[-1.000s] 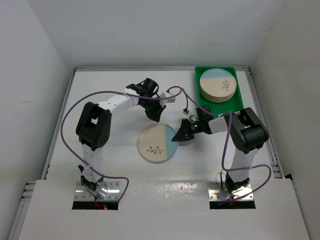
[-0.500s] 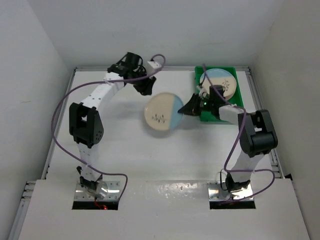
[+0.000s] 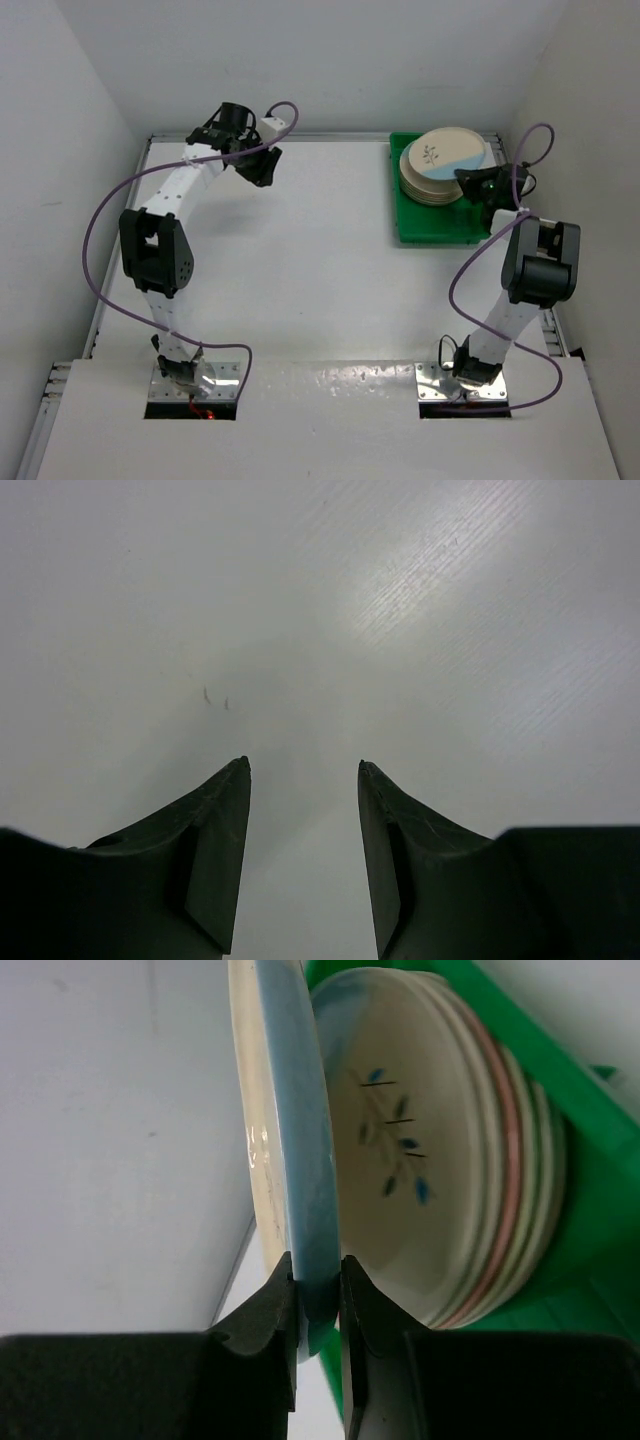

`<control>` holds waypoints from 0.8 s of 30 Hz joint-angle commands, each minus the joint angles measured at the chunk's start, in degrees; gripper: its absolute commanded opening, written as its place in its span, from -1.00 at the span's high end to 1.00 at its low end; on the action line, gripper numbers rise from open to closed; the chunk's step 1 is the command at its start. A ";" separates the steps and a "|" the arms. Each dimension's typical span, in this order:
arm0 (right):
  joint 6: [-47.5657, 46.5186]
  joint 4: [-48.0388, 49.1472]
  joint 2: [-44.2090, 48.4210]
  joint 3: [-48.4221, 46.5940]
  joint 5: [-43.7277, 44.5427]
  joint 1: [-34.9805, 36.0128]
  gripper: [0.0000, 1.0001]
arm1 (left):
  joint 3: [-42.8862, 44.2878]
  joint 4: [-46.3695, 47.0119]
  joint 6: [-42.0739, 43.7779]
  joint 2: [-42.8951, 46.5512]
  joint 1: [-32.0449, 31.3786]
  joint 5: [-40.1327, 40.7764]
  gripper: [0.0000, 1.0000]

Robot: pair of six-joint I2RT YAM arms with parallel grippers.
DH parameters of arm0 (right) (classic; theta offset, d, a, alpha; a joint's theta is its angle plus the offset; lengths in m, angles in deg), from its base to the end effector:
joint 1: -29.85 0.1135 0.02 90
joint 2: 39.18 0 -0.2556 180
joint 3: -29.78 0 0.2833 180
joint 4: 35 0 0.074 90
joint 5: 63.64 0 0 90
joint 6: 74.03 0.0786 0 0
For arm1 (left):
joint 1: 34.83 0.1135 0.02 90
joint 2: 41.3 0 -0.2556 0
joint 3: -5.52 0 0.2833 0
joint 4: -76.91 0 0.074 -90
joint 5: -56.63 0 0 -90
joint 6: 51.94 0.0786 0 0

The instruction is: Place the plates into the plastic bin on the countertop

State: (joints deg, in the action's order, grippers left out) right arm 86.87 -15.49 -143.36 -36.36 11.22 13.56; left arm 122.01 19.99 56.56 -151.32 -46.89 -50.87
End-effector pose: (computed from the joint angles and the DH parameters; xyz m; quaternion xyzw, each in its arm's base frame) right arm 0.4356 -0.1059 0.1391 0.4991 0.6358 0.3606 0.4654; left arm 0.4682 -0.1242 0.2707 0.2948 0.8836 -0.1241 0.3419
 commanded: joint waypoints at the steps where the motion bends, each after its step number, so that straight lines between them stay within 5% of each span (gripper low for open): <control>1: 2.41 9.05 0.65 -1.72 2.65 1.18 1.00 | -0.38 0.13 -0.84 3.23 0.45 0.45 0.00; 7: -0.14 1.22 -1.20 -3.31 0.46 0.74 0.99 | -0.91 0.13 -0.84 3.23 0.98 0.45 0.00; 10: -1.36 -2.47 -1.72 -3.13 -0.59 0.91 0.61 | -0.91 0.13 -0.84 2.70 1.51 -0.60 0.00; 15: -10.85 -23.43 -2.17 -9.97 2.81 1.44 0.13 | -0.91 0.13 -0.84 2.70 1.51 -0.61 0.00; 24: -25.08 -34.99 0.20 -14.64 11.09 3.11 -0.01 | -0.91 0.13 -0.84 2.70 1.51 -0.61 0.00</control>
State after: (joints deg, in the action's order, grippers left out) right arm 69.58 -45.39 -145.96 -48.34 18.17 16.20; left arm 121.27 19.91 56.38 -151.32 -45.97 -50.72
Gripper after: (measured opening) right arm 0.504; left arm 0.498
